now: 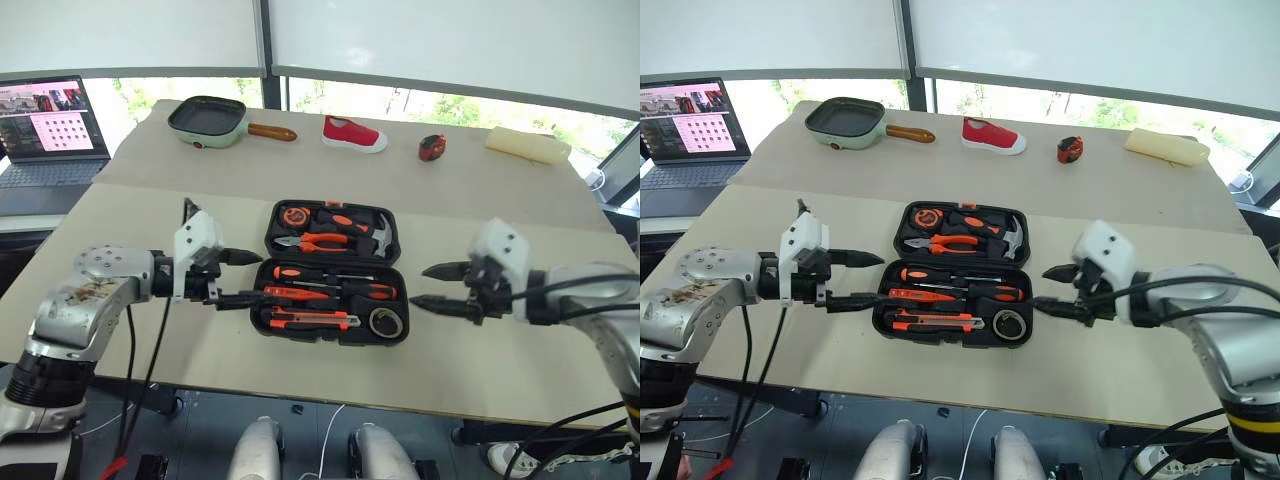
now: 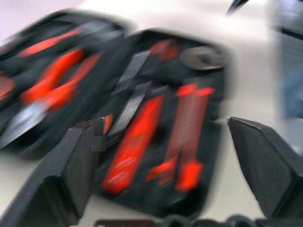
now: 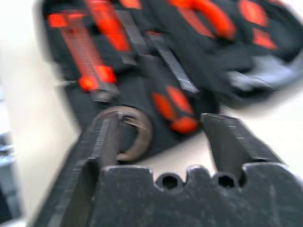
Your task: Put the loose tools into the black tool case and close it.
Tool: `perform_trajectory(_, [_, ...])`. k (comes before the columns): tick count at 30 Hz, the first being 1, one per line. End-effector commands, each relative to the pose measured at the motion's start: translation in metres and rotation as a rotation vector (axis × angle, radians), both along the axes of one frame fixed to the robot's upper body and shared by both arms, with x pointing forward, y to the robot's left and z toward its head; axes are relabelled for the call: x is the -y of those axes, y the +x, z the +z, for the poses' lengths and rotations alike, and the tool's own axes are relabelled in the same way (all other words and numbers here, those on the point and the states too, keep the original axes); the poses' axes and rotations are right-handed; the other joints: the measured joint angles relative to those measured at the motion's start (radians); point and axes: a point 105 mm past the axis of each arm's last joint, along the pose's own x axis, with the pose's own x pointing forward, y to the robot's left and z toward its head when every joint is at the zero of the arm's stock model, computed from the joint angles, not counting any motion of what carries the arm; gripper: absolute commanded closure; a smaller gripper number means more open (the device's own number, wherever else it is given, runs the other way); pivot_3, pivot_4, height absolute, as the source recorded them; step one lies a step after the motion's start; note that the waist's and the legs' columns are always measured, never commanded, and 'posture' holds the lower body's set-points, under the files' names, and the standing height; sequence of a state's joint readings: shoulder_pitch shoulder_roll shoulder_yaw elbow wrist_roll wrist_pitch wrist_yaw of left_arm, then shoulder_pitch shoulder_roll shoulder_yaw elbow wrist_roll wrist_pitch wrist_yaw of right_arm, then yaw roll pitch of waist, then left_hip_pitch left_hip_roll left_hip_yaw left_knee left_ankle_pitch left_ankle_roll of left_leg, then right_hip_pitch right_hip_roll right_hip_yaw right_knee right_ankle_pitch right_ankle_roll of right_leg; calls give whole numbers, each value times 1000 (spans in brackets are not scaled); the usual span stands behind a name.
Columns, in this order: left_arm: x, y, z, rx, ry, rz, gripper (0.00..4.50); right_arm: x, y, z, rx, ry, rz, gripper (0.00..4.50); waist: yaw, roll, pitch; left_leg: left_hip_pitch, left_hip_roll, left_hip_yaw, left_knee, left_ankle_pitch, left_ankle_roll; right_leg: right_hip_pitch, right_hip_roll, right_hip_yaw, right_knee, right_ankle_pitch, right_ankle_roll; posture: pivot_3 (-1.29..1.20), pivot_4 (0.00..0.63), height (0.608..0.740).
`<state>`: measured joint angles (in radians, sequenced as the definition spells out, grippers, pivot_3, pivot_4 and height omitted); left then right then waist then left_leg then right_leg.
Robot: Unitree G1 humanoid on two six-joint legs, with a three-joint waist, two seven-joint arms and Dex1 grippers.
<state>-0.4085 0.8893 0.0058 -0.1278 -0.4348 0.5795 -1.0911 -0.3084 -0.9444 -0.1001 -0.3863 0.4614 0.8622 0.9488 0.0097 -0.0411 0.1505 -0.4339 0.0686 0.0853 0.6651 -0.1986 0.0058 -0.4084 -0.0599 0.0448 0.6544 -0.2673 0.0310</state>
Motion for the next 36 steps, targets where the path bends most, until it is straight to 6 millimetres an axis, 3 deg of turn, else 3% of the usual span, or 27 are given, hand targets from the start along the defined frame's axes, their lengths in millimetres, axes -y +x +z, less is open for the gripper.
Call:
perform_trajectory(1, [-32,10,-3,51,106,160,2093,21,15,-1,50,-41,-65,2980,-5,0,0,0,0,1,-1,0,0,-2,0,1,0,0,0,0,150,740])
perform_trajectory(5, [-31,10,-22,23,159,187,3505,17,22,-19,35,-76,-35,4338,-7,0,0,0,0,2,-2,0,0,-2,0,1,1,0,0,0,150,740])
perform_trajectory(8, [-17,12,-36,0,146,185,4446,6,26,-38,18,-119,22,4500,-7,0,0,-2,0,2,-2,0,0,-5,0,2,2,0,0,0,150,740])
perform_trajectory(13, [5,17,-48,-8,123,147,4446,-16,28,-50,5,-138,108,4500,-3,0,0,-8,-1,2,-2,1,-1,-12,0,3,3,0,0,0,150,740])
perform_trajectory(18, [22,15,-54,-25,106,78,4446,-29,30,-51,17,-146,163,4500,0,0,0,-9,-1,3,-2,1,-1,-13,0,3,5,0,0,0,150,740])
perform_trajectory(23, [38,2,-53,-39,73,-49,4446,-44,5,-41,-19,-87,301,4500,3,0,0,-9,-1,3,-2,1,-1,-13,0,3,5,0,0,0,150,740])
perform_trajectory(30, [36,-31,-63,-107,116,-200,4446,-45,-26,-52,-73,-98,352,4500,1,0,0,-10,0,2,-2,0,-1,-13,0,2,4,0,0,0,150,740])
perform_trajectory(36, [26,-39,-66,-120,150,-192,4446,-34,-29,-61,-61,-142,273,4500,0,0,0,-9,0,2,-2,0,-1,-13,0,2,4,0,0,0,150,740])
